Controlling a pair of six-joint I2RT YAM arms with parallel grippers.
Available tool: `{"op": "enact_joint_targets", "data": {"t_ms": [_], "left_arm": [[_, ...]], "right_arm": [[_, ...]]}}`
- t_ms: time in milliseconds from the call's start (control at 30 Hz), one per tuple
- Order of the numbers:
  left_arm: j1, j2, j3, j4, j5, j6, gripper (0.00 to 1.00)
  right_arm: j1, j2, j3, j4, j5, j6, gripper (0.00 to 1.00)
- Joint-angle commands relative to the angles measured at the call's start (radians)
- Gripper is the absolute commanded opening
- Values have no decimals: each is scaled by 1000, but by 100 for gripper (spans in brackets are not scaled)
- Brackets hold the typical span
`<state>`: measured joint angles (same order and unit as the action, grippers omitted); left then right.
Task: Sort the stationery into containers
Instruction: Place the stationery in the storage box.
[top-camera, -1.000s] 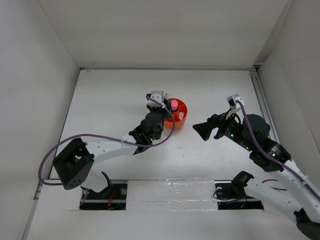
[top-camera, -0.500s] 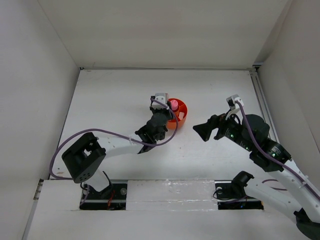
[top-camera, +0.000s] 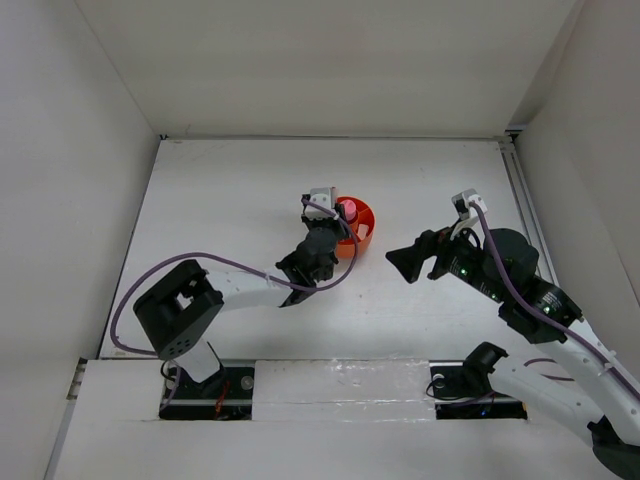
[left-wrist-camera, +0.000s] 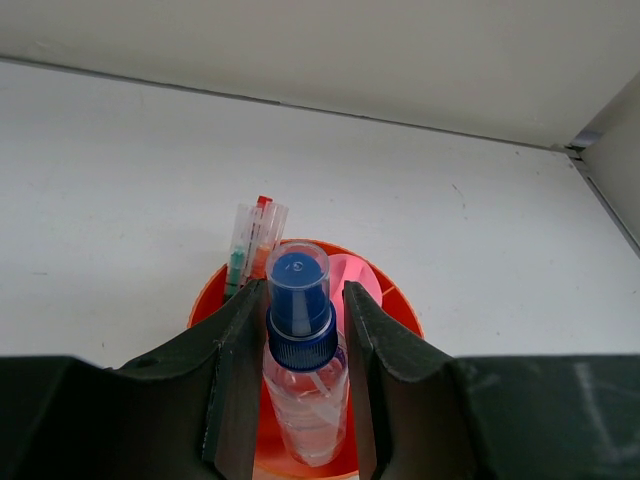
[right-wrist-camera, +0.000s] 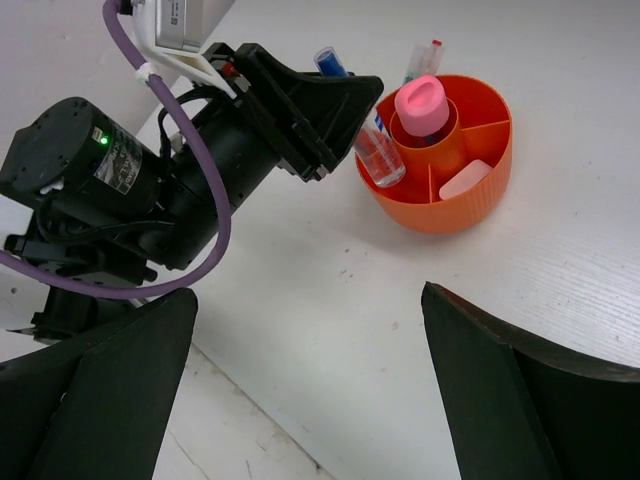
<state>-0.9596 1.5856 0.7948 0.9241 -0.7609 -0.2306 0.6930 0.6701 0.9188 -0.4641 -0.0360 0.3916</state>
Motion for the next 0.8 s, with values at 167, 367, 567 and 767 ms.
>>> {"op": "enact_joint_targets", "data": {"t_ms": [167,367,567,767], "left_arm": [[1,16,1,28,-25,-59,0],[1,25,15,-27,-34,-82,0],[1,25,6,-36,-12,-92,19],[1,-21,-3,-36,29,-92,59]], "right_arm": [[-6,-1,5,25,-21,-16,100],[-6,8,5,35,-30,-16,100],[-6,8,5,35,-30,-16,100],[-6,8,5,35,-39,-16,100]]}}
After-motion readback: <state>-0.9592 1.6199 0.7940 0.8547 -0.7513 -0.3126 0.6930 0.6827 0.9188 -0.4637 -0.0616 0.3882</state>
